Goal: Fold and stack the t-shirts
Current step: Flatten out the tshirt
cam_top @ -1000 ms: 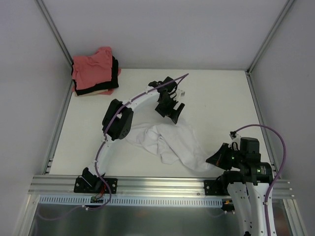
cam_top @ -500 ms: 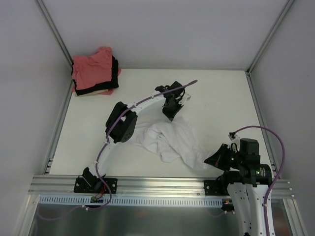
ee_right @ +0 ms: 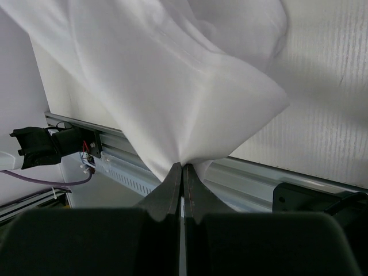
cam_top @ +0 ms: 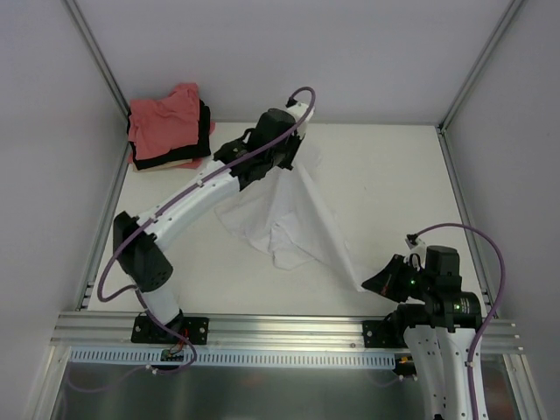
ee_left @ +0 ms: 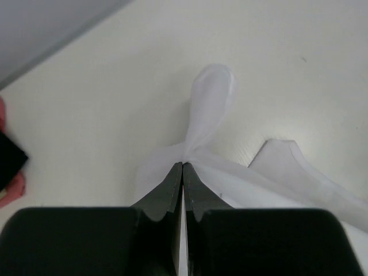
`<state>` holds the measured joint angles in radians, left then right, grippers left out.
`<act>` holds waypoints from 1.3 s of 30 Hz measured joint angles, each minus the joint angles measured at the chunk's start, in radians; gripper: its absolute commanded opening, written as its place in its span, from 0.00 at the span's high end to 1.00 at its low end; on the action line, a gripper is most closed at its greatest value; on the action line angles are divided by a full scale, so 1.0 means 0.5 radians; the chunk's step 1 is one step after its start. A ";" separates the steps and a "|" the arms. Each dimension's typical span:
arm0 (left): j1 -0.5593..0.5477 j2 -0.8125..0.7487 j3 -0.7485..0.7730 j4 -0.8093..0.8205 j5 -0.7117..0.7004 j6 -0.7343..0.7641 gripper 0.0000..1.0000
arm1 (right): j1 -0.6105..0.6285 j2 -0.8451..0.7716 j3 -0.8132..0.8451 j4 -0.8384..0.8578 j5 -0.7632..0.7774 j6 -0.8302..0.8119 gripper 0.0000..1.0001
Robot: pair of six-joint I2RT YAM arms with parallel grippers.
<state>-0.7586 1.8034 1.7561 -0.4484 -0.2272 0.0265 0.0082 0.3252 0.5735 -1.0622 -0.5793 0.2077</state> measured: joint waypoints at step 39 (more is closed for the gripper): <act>-0.002 -1.708 -1.523 -0.070 -0.137 -0.451 0.01 | 0.000 0.173 0.558 -0.003 0.294 -0.005 0.99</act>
<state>-0.7597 0.9493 0.9947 -0.4835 -0.2958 -0.1989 0.0082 0.4118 0.8524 -1.0637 -0.4324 0.2050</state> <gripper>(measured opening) 0.986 0.012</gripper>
